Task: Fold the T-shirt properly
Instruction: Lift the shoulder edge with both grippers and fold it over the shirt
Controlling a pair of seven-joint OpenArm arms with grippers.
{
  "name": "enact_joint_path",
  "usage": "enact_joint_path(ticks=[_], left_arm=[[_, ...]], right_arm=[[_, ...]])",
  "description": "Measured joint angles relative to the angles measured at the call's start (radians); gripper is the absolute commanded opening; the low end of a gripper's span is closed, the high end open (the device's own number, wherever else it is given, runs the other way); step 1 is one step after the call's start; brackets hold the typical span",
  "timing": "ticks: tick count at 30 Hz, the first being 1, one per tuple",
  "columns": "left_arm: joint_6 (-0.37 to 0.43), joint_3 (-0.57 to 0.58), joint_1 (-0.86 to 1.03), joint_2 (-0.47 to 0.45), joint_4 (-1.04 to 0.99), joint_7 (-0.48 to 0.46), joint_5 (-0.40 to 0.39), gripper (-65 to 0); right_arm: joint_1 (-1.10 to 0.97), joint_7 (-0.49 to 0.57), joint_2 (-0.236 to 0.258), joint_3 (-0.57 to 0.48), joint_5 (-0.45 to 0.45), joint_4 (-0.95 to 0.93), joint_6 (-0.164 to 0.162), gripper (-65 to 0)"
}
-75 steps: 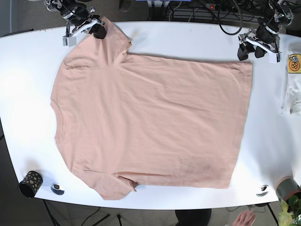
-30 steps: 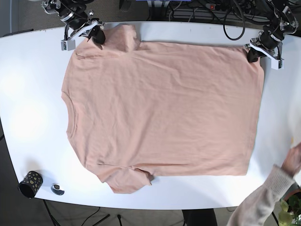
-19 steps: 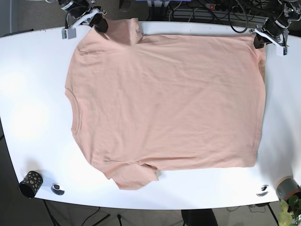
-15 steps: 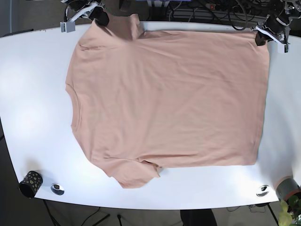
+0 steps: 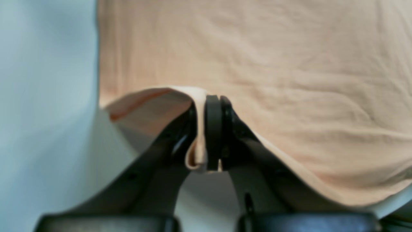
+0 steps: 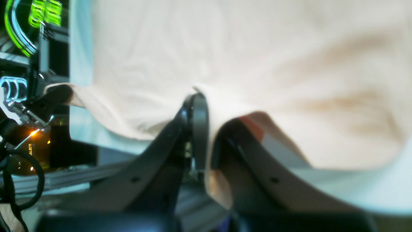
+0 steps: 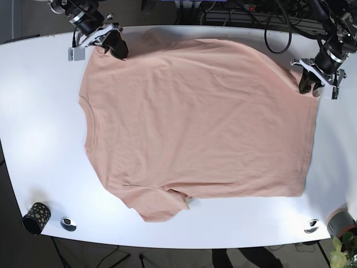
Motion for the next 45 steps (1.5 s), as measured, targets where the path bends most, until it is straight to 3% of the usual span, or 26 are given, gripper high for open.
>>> enact_joint_path(ticks=[7,11,17,20,27,36,41,44,45], left_arm=[[0.011,0.023,-0.102,-0.007,0.002,-0.002,-0.005,-63.7],[0.031,0.021,-0.164,-0.014,-0.011,0.041,0.004,-63.7],[0.030,0.018,-0.280,-0.022,-0.146,0.042,0.128,-63.7],[0.030,0.016,-0.316,-0.021,-0.189,0.048,0.139,-63.7],[0.031,0.075,-0.407,-0.039,-0.298,0.045,0.143,-63.6],[0.030,0.104,-0.529,-0.060,-0.453,0.035,0.231,-63.5],[0.030,0.149,-0.557,-0.065,-0.545,-0.037,0.276,-63.2],[0.027,0.189,-0.562,-0.081,-0.590,-0.079,0.277,-59.7],[0.027,0.199,-0.563,-0.085,-0.604,-0.082,0.278,-56.9]], right_arm=[[0.099,-0.002,0.010,0.000,-0.008,-0.004,-0.001,-65.0],[0.161,-0.003,0.027,-0.006,-0.003,-0.006,0.000,-65.0],[0.265,-0.010,0.044,-0.007,-0.085,-0.041,0.001,-65.0],[0.324,-0.005,0.054,-0.019,-0.133,-0.061,0.005,-65.0],[0.466,-0.009,0.098,-0.059,-0.158,-0.240,0.005,-65.0],[0.626,-0.007,0.163,-0.076,-0.154,-0.485,0.006,-65.0],[0.686,-0.009,0.186,-0.076,-0.155,-0.588,0.007,-65.0],[0.718,-0.010,0.198,-0.080,-0.153,-0.637,0.006,-64.4],[0.725,-0.009,0.203,-0.080,-0.157,-0.651,0.003,-60.9]])
